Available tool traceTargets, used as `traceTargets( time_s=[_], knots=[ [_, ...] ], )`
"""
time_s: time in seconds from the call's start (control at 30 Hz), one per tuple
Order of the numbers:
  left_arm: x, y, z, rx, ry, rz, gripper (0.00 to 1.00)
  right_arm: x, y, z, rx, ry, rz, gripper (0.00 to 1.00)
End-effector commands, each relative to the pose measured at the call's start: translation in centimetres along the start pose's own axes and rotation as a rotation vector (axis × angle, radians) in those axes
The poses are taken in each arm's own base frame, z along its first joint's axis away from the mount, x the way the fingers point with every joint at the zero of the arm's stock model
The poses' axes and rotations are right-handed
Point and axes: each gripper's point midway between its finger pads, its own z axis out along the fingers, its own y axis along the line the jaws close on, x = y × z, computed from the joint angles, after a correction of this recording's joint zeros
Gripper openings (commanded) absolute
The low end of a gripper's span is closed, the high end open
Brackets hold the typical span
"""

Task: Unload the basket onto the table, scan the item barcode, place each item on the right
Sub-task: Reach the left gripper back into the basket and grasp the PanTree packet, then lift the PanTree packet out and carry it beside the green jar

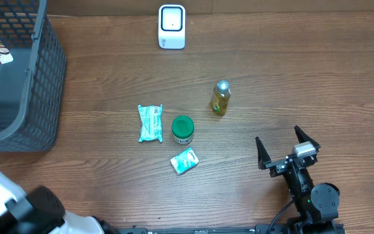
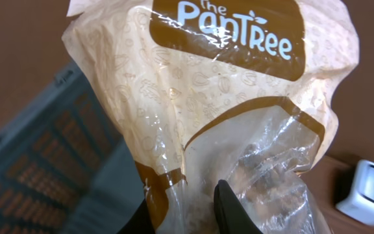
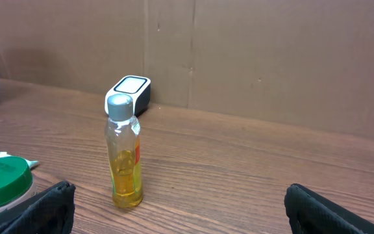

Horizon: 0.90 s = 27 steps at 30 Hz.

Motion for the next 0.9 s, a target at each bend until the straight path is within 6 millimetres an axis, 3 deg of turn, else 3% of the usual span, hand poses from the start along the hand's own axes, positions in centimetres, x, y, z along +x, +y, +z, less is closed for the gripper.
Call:
traceTargets(
  time_s=[0.0, 0.17, 0.4, 0.7, 0.87],
  knots=[
    [0.5, -4.2, -2.9, 0.122, 0.01, -0.017, 0.05, 0.3, -0.2, 0.0, 0.009, -0.001, 0.002, 1.0],
    [4.5, -8.3, -3.8, 0.131, 0.149, 0.067, 0.05, 0.3, -0.2, 0.0, 0.009, -0.001, 0.002, 1.0],
    [15.1, -14.7, -3.3, 0.192, 0.528, 0.245, 0.07, 0.3, -0.2, 0.0, 0.009, -0.001, 0.003, 1.0],
    [30.0, -19.2, 0.2, 0.173, 0.813, 0.543, 0.09, 0.2, -0.2, 0.0, 0.009, -0.001, 0.002, 1.0],
    [35.1, -20.1, 2.0, 0.184, 0.83, 0.582, 0.13, 0.3, -0.2, 0.0, 0.009, -0.001, 0.002, 1.0]
  ],
)
